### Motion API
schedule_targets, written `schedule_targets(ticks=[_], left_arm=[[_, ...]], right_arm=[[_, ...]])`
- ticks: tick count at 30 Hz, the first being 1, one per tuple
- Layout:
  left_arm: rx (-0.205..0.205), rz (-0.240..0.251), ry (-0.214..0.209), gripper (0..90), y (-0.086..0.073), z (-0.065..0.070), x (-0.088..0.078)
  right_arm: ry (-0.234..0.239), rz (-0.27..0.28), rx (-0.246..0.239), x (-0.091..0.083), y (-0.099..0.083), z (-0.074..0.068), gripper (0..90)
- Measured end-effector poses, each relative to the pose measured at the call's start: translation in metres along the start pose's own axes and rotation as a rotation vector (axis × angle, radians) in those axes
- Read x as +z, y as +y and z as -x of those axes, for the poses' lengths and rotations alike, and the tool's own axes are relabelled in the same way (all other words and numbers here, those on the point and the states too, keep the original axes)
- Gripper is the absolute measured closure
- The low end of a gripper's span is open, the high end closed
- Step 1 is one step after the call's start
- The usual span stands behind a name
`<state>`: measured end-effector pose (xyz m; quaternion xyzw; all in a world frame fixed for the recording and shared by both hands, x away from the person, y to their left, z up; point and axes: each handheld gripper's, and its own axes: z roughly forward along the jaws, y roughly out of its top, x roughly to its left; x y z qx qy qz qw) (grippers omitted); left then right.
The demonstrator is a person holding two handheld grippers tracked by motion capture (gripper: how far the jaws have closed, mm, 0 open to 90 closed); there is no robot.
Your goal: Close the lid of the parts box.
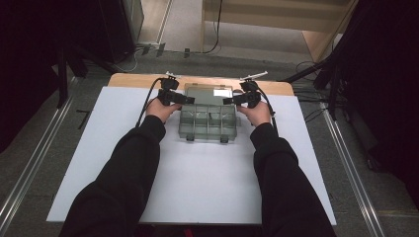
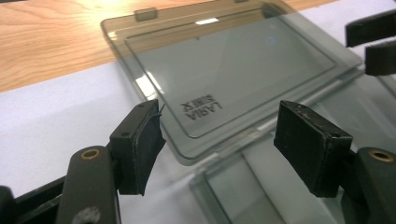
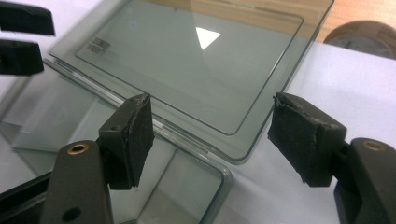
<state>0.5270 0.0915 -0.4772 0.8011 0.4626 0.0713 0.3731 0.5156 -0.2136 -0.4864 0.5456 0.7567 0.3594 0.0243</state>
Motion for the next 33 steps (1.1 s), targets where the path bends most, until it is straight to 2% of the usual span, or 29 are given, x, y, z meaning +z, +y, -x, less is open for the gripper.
schedule_targets(ticks=[2,3,5,11,16,20,27,33], left_arm=[[-0.002,-0.006,0.001,31.4,-0.001,-0.003,0.002],[-0.018,0.000,-0.010,31.4,-0.002,-0.004,0.003],[-0.036,0.009,-0.006,31.4,-0.001,-0.004,0.005],[-0.039,0.022,0.010,31.4,-0.002,-0.002,0.011],[-0.060,0.033,0.010,31.4,-0.003,-0.002,0.018],[-0.059,0.039,0.024,31.4,-0.004,-0.002,0.021],[-0.058,0.048,0.048,31.4,-0.005,-0.001,0.025],[-0.090,0.050,0.053,31.4,-0.006,-0.003,0.030]], right_arm=[[-0.031,-0.006,-0.018,0.003,0.000,-0.002,31.2],[-0.027,-0.001,-0.010,0.003,0.000,-0.002,31.9],[-0.017,0.002,0.010,0.006,0.000,-0.001,31.2],[-0.044,0.012,0.026,0.013,0.000,-0.001,29.3],[-0.050,0.019,0.046,0.017,-0.001,0.000,27.6],[-0.059,0.023,0.051,0.019,-0.001,-0.001,26.8],[-0.057,0.030,0.059,0.023,-0.002,0.001,25.9],[-0.046,0.024,0.106,0.027,-0.002,0.003,25.5]])
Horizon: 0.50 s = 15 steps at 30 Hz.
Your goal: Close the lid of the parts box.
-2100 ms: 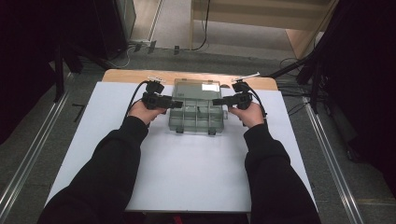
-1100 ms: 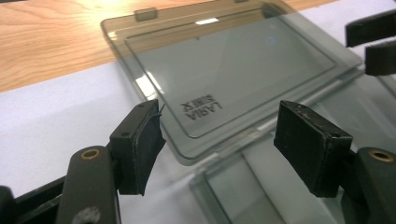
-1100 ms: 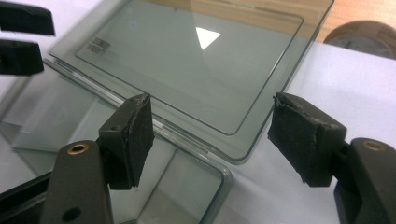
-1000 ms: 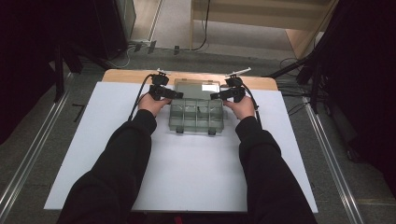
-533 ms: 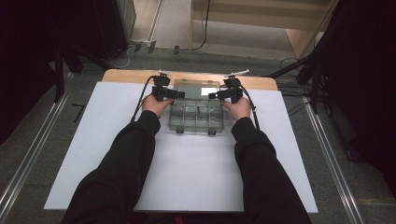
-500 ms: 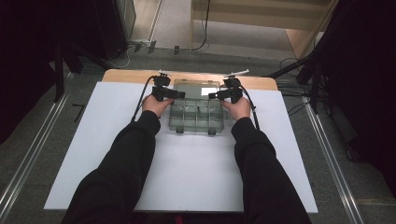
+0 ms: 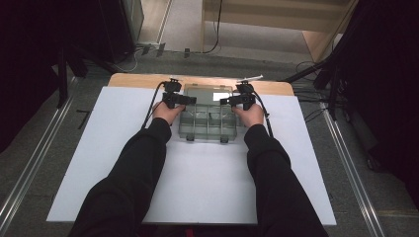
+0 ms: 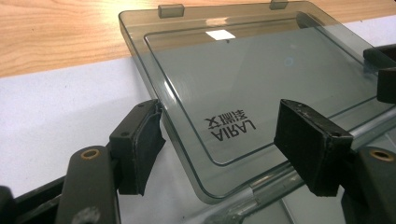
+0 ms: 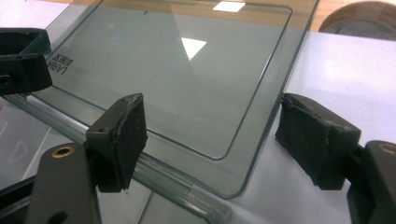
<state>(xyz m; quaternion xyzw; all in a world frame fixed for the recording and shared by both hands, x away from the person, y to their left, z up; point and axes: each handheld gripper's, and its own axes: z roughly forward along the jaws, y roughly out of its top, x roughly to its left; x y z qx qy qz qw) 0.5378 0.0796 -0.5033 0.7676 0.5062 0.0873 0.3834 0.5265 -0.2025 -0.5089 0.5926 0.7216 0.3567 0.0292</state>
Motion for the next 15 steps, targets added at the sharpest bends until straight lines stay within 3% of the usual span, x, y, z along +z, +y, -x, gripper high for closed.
schedule_targets(ticks=[6,15], left_arm=[[-0.029,-0.002,-0.010,31.4,-0.0009,-0.0022,0.0025],[-0.040,-0.001,-0.020,30.9,-0.0015,-0.0038,0.0035]], right_arm=[[0.003,-0.009,0.007,0.0012,0.0010,0.0009,25.3],[-0.007,-0.021,0.019,0.0003,0.0017,0.0002,28.2]])
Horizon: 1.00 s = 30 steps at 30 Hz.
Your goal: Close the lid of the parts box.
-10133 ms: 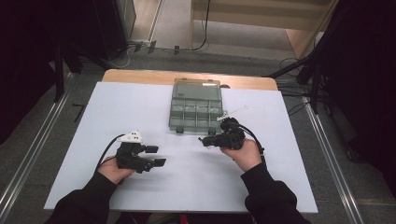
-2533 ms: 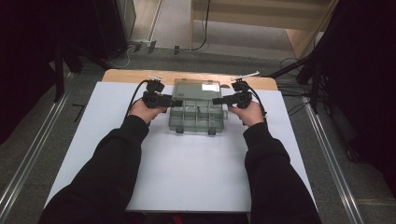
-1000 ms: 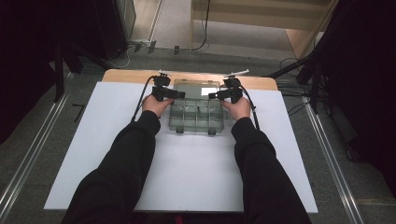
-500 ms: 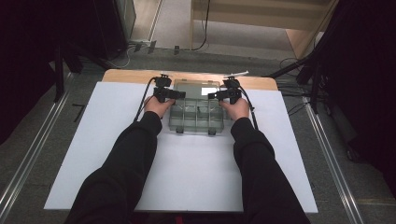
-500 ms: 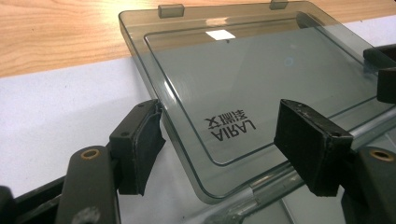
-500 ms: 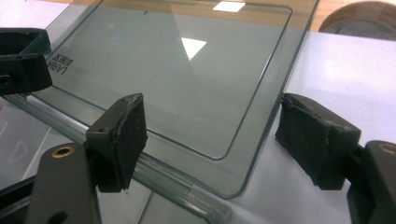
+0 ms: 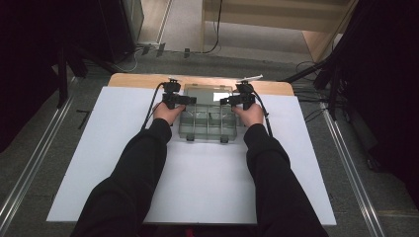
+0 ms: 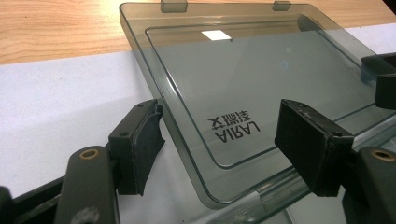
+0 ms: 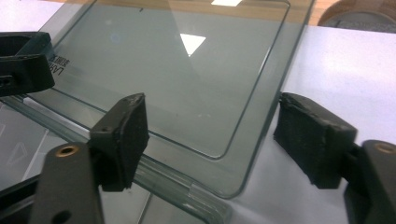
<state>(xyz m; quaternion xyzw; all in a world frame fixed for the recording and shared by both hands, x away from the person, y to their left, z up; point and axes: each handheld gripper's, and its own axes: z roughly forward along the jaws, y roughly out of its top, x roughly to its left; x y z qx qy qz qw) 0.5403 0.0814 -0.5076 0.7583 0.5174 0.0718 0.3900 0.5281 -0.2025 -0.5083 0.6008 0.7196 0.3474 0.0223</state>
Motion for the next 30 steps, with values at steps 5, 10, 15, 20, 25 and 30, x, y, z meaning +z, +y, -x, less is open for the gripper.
schedule_targets(ticks=[5,10,15,20,25,30], left_arm=[[-0.006,0.000,0.003,30.7,0.000,0.001,0.000],[-0.013,-0.002,-0.006,30.8,0.001,0.000,0.000],[-0.024,-0.020,-0.033,31.0,0.001,-0.002,-0.002],[-0.035,-0.036,-0.045,33.3,0.002,-0.003,-0.003],[-0.024,-0.015,-0.038,37.7,0.004,-0.003,-0.006],[0.010,0.024,-0.019,43.6,0.006,-0.001,-0.011]], right_arm=[[-0.005,-0.012,0.024,-0.001,0.001,-0.001,30.7],[0.006,-0.028,0.027,-0.002,0.001,-0.001,33.1],[0.006,-0.028,0.023,-0.001,0.001,-0.001,33.3],[-0.003,-0.015,0.004,0.000,0.001,-0.004,33.0],[-0.013,0.001,-0.003,-0.002,0.003,-0.006,34.4],[0.008,0.036,-0.007,-0.010,0.005,-0.005,36.3]])
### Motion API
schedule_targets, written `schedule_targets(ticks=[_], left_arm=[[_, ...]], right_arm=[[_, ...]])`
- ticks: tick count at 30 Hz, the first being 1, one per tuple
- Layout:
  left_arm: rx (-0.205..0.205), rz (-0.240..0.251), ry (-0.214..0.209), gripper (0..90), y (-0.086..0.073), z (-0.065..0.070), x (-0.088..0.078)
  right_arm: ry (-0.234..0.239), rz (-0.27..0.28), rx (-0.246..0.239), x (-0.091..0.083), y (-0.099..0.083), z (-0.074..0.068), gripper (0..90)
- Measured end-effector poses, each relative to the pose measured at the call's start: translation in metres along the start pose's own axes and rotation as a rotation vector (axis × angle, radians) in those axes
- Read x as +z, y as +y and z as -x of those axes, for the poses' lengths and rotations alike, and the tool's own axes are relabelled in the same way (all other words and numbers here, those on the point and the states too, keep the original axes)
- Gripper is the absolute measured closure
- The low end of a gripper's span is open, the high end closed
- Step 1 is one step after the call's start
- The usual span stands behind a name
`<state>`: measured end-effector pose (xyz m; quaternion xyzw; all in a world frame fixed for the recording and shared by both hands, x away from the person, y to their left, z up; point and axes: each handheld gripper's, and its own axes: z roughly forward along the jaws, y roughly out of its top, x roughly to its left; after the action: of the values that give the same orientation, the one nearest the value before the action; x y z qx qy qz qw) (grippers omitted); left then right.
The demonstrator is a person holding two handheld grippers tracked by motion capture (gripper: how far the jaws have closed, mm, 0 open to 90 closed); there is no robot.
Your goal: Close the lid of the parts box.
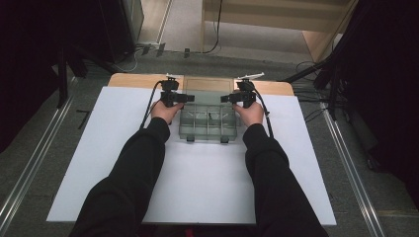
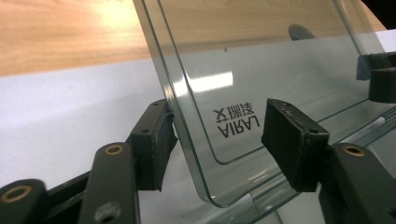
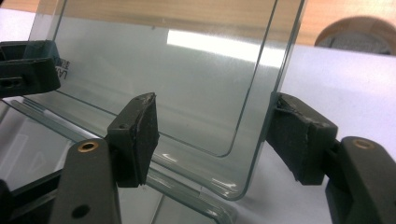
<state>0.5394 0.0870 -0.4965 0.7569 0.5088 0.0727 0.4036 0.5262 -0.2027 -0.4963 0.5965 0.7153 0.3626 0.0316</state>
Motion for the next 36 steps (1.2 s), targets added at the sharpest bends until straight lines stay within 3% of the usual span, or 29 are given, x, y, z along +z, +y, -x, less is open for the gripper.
schedule_targets(ticks=[8,15,26,29,36], left_arm=[[-0.001,0.026,-0.019,43.7,0.003,0.001,-0.005],[0.035,0.047,-0.026,46.7,0.006,0.003,-0.013],[0.014,0.055,-0.055,45.5,0.010,0.004,-0.021],[0.030,0.062,-0.053,45.5,0.010,0.006,-0.023],[0.023,0.076,-0.081,45.7,0.012,0.007,-0.028]], right_arm=[[-0.009,0.022,-0.034,-0.009,0.002,-0.005,36.6],[0.008,0.065,-0.047,-0.018,0.004,-0.005,37.4],[0.009,0.089,-0.088,-0.029,0.002,-0.011,38.9],[0.018,0.098,-0.086,-0.032,0.000,-0.010,39.5],[0.030,0.111,-0.104,-0.037,-0.004,-0.009,41.0]])
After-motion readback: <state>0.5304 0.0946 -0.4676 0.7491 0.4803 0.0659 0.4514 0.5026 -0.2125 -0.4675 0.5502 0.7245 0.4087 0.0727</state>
